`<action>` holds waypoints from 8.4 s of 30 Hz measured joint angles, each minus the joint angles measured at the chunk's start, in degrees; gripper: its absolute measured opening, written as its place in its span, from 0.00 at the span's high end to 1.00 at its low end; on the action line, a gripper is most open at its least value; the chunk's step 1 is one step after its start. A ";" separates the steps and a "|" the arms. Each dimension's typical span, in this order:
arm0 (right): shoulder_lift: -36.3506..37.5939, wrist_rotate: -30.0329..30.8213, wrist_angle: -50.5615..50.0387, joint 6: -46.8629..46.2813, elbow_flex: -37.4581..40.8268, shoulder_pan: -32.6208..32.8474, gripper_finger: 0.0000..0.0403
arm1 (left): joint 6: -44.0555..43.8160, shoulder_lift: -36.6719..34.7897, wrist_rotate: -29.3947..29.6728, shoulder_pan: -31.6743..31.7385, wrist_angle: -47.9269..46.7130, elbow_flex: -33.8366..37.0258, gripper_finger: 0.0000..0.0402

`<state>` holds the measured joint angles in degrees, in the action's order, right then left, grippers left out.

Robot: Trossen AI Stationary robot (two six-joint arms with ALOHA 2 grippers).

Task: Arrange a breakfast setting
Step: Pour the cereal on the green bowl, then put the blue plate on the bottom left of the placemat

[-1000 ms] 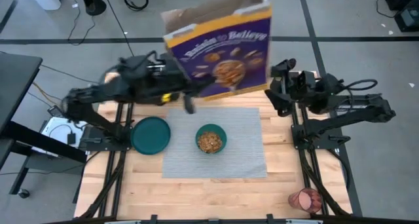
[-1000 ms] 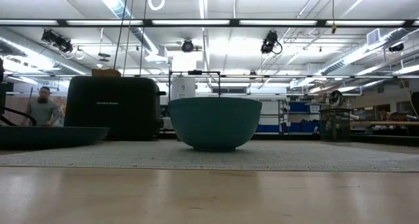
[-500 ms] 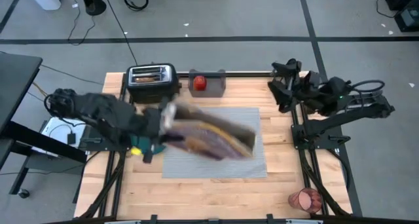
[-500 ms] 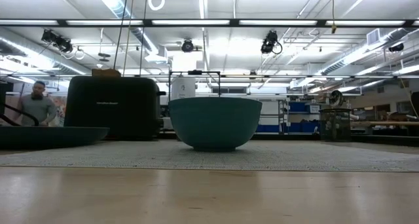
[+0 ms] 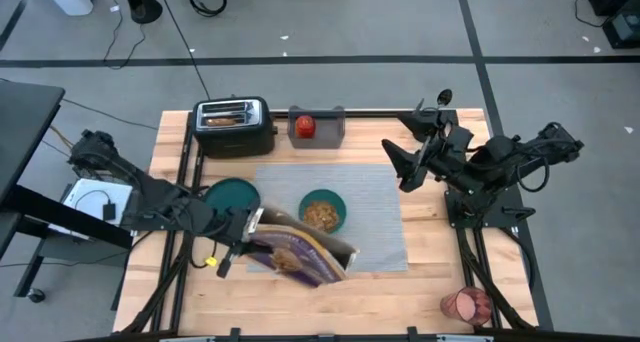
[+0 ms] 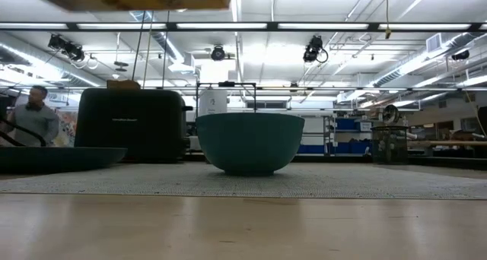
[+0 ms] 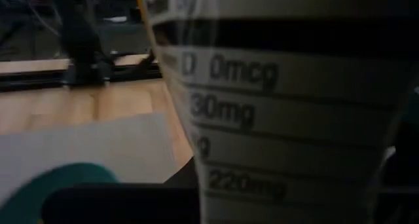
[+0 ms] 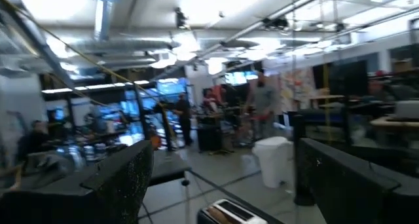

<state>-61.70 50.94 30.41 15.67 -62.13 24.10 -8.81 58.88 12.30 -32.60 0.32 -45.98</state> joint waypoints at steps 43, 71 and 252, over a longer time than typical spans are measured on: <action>-1.89 18.49 0.85 6.81 -2.29 -1.82 0.07 | -4.25 -15.82 3.82 -13.58 24.08 29.64 0.42; -1.89 21.66 1.62 4.89 -2.27 -3.35 0.07 | -8.68 -27.84 -10.45 -17.77 -6.15 20.26 0.85; 21.01 -11.41 -64.89 -12.94 -2.27 -19.06 0.07 | -21.19 31.51 -8.99 -1.14 -63.79 -25.50 0.96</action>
<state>-40.69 39.53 -34.48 2.73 -64.40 5.05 -30.00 90.39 3.31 -33.74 -63.47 -71.48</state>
